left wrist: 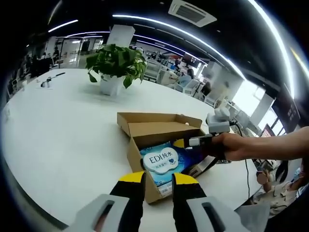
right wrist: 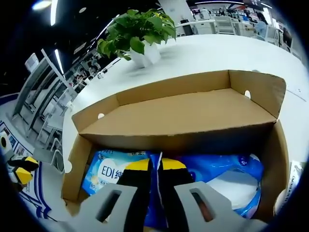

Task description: Operate the shoe box by opening the lid, removing the specified soft item, and placing it in the target area until the item is outside and the box remains undamaged.

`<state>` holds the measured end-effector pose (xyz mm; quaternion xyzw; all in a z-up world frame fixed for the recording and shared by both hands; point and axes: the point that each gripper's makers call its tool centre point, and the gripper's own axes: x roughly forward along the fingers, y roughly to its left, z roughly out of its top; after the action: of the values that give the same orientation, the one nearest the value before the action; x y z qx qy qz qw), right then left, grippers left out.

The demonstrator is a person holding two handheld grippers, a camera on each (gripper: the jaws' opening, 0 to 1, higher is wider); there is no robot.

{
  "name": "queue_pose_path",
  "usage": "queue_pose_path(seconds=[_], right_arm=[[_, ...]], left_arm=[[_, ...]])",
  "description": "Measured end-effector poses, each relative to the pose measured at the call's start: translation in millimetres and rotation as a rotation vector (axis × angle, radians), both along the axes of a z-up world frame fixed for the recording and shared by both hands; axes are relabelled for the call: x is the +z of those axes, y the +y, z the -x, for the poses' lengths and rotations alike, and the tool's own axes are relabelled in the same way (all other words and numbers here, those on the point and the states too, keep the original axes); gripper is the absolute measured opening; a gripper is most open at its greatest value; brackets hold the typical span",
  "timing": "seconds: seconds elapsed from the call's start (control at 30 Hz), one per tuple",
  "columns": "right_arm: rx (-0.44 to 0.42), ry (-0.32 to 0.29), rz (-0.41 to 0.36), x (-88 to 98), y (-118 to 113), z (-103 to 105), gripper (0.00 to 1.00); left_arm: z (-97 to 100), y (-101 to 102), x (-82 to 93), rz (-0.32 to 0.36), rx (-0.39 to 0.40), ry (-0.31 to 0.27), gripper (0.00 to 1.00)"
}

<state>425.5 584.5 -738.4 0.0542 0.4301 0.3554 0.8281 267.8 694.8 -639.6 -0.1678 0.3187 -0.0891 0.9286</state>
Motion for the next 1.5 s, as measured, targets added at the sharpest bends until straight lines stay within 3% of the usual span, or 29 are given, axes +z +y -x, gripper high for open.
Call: queue_pose_path(seconds=[0.27,0.53,0.87,1.5], right_arm=[[-0.006,-0.044,0.019,6.3,-2,2,0.02],[-0.039,-0.051,-0.008,16.3,-8,7,0.01],[-0.165,-0.035,-0.119,34.7,-16,10,0.00],[-0.277,-0.026,-0.189,51.4,-38,30,0.00]], left_arm=[[-0.7,1,-3.0,0.017,0.002,0.006,0.21],[-4.1,-15,-10.0,0.041,-0.019,0.010,0.21],[-7.7,-30,-12.3,0.061,-0.055,0.008,0.21],[-6.4,-41,-12.3,0.065,-0.089,0.010,0.21]])
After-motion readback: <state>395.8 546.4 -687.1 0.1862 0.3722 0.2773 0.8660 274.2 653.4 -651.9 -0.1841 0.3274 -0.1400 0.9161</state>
